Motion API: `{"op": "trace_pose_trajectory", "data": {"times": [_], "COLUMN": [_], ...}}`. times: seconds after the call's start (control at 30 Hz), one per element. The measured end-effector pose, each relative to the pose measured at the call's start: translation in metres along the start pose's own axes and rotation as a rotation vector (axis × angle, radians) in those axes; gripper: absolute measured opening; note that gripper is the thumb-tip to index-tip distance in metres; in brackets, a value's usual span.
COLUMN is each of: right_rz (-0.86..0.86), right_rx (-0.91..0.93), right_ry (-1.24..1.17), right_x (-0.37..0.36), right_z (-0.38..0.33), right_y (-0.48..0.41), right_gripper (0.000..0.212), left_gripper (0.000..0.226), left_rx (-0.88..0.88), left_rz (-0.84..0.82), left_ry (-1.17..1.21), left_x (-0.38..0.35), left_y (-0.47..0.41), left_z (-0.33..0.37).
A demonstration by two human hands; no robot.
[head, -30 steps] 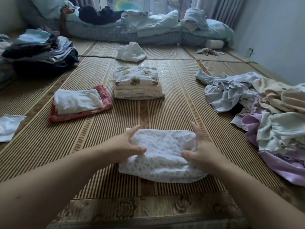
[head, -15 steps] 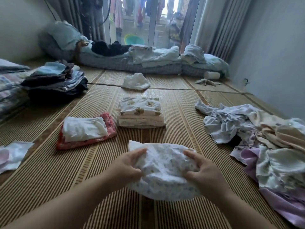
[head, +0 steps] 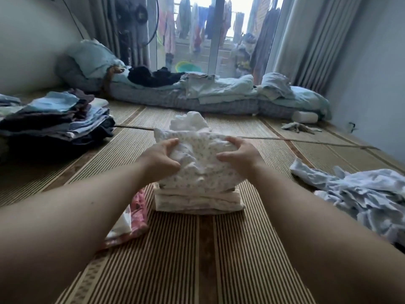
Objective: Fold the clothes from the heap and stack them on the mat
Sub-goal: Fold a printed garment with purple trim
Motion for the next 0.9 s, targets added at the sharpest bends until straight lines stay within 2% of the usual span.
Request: {"op": "trace_pose_trajectory", "data": {"times": [0.1, 0.17, 0.27, 0.33, 0.43, 0.53, 0.67, 0.9], "right_rz": [-0.095, -0.165, -0.249, -0.246, -0.058, 0.097, 0.098, 0.132], "right_rx": [-0.113, -0.129, -0.161, -0.147, -0.090, 0.032, 0.034, -0.090], "right_ry": [0.169, 0.253, 0.294, 0.275, 0.287, 0.315, 0.325, 0.705], "right_x": [-0.020, -0.029, -0.037, -0.037, -0.018, 0.012, 0.046, 0.127], "right_z": [0.042, 0.062, 0.079, 0.078, 0.058, 0.028, 0.022, 0.055], "right_y": [-0.026, -0.034, -0.040, -0.040, -0.018, 0.034, 0.122, 0.296], "right_gripper": [0.098, 0.092, 0.082, 0.089, 0.112, 0.115, 0.109, 0.094], "left_gripper": [0.083, 0.093, 0.104, 0.105, 0.102, 0.096, 0.089, 0.087], "left_rx": [0.107, 0.201, 0.253, 0.272, 0.169, -0.011, -0.158, -0.412], "left_rz": [0.014, 0.003, -0.063, -0.078, -0.004, 0.021, -0.103, -0.317], "left_ry": [-0.300, -0.513, -0.590, -0.646, -0.727, -0.749, -0.704, -0.819], "left_x": [-0.012, -0.017, -0.023, -0.020, -0.013, -0.026, -0.072, -0.202], "left_y": [-0.025, -0.035, -0.045, -0.044, -0.030, 0.005, 0.068, 0.189], "left_z": [-0.042, -0.065, -0.078, -0.077, -0.057, -0.019, 0.027, 0.097]}}
Point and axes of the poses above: each hand's wrist, its own y-axis away from the middle knuckle, its own x-axis out of the back of the hand, z = x × y, the point moved 8 cm from there along -y, towards the middle knuckle, and after that the axes turned 2 degrees about -x, right-handed, at the moved point
